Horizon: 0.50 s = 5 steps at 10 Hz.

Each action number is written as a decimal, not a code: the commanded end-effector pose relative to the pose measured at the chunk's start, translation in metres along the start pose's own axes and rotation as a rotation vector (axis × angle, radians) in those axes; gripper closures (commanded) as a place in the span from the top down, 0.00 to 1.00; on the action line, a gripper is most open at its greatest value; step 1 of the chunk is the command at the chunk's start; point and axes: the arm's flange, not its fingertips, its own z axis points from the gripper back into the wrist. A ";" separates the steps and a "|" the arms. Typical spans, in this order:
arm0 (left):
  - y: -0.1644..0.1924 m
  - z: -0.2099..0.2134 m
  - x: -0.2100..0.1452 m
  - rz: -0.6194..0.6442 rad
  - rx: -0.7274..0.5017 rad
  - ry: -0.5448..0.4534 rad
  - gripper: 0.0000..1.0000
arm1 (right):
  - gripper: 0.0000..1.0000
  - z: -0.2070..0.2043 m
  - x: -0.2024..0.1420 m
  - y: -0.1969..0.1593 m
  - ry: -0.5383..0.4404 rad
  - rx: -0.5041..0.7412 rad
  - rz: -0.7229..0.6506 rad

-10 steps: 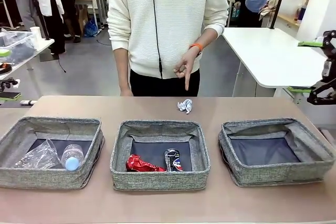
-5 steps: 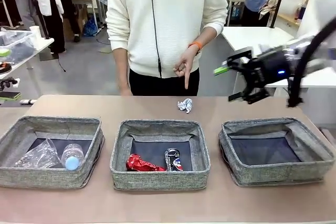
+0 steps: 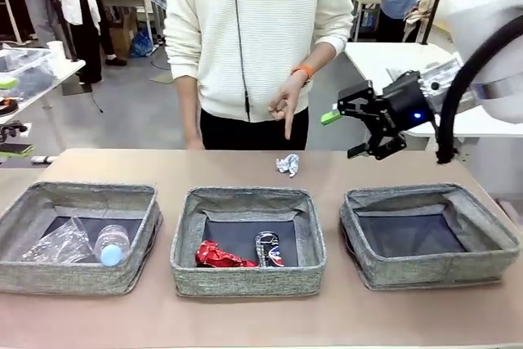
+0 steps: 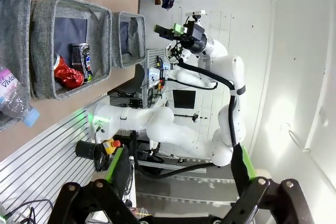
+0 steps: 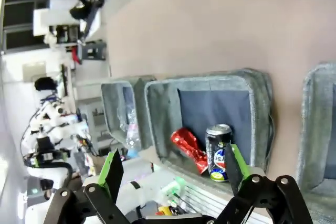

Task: Sort the waste into the appropriate baskets.
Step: Pick up the waste item pointed out by the person.

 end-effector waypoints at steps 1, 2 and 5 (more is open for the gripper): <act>-0.001 0.000 -0.001 -0.020 -0.009 0.003 1.00 | 1.00 -0.028 0.024 0.006 0.043 -0.116 0.162; -0.001 0.000 -0.001 -0.020 -0.009 0.003 1.00 | 1.00 -0.040 0.055 0.001 0.082 -0.119 0.192; -0.001 0.000 -0.001 -0.020 -0.009 0.003 1.00 | 1.00 -0.080 0.113 -0.015 0.098 -0.282 0.233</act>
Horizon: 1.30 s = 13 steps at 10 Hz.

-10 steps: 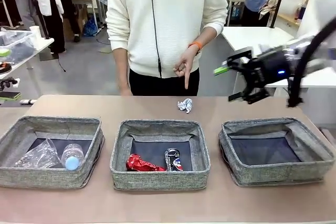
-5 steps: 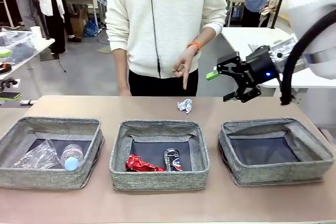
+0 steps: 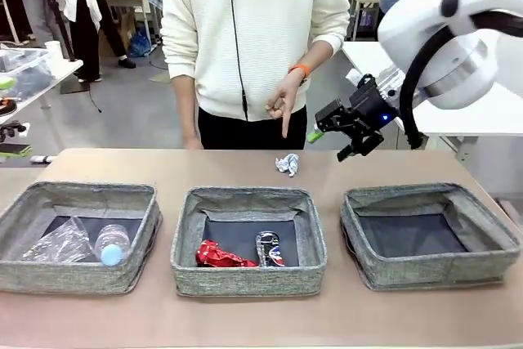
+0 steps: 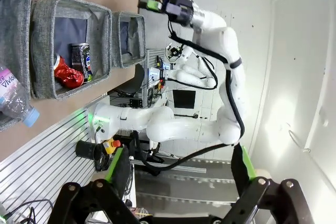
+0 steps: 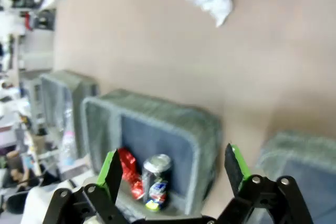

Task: Sort the waste into the appropriate baskets.
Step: Pick up the waste item pointed out by the person.

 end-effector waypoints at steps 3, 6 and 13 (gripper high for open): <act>-0.002 0.000 -0.001 -0.020 -0.009 0.002 1.00 | 1.00 -0.063 0.057 -0.010 -0.110 -0.116 0.053; -0.002 0.000 -0.001 -0.020 -0.009 0.002 1.00 | 1.00 -0.118 0.078 -0.031 -0.182 -0.141 0.138; -0.002 0.000 -0.001 -0.020 -0.009 0.002 1.00 | 1.00 -0.164 0.091 -0.044 -0.267 -0.022 0.116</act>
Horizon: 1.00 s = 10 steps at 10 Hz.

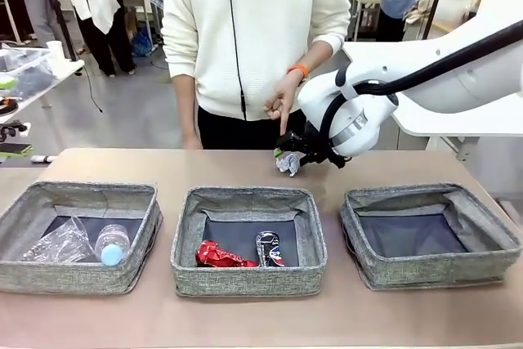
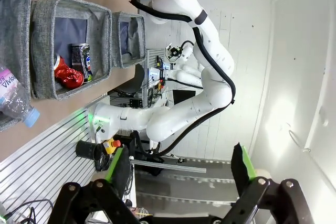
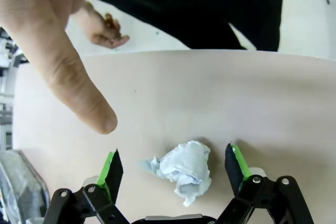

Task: Sort the waste into the appropriate baskets.
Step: Pick up the waste item pointed out by the person.

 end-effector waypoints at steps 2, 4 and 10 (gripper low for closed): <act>-0.002 0.000 -0.001 -0.019 -0.009 0.002 1.00 | 1.00 0.000 -0.006 -0.007 0.016 0.026 0.020; -0.002 0.000 -0.001 -0.019 -0.009 0.002 1.00 | 0.40 0.001 -0.006 -0.007 0.043 0.013 0.013; -0.002 0.000 -0.001 -0.019 -0.009 0.002 1.00 | 0.00 0.002 -0.006 -0.008 0.073 0.008 0.010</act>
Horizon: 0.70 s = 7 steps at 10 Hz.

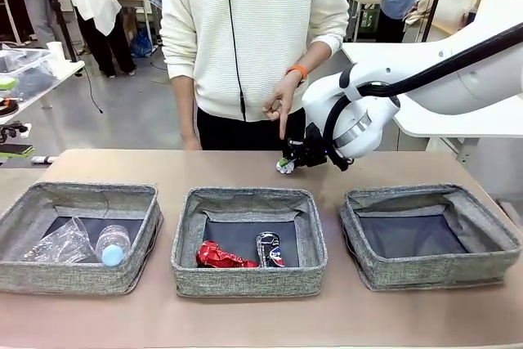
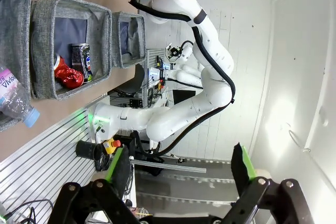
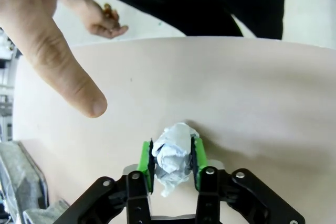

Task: Sort the waste into the appropriate baskets.
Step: Pick up the waste item pointed out by the person.

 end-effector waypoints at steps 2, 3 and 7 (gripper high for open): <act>-0.002 0.000 -0.001 -0.019 -0.009 0.002 1.00 | 0.00 0.005 -0.002 -0.003 0.032 -0.009 0.000; -0.002 0.000 -0.001 -0.019 -0.009 0.002 1.00 | 0.00 0.006 -0.002 -0.004 0.036 -0.007 -0.004; -0.002 0.000 -0.001 -0.019 -0.009 0.002 1.00 | 0.00 0.032 -0.003 0.000 0.070 0.027 -0.060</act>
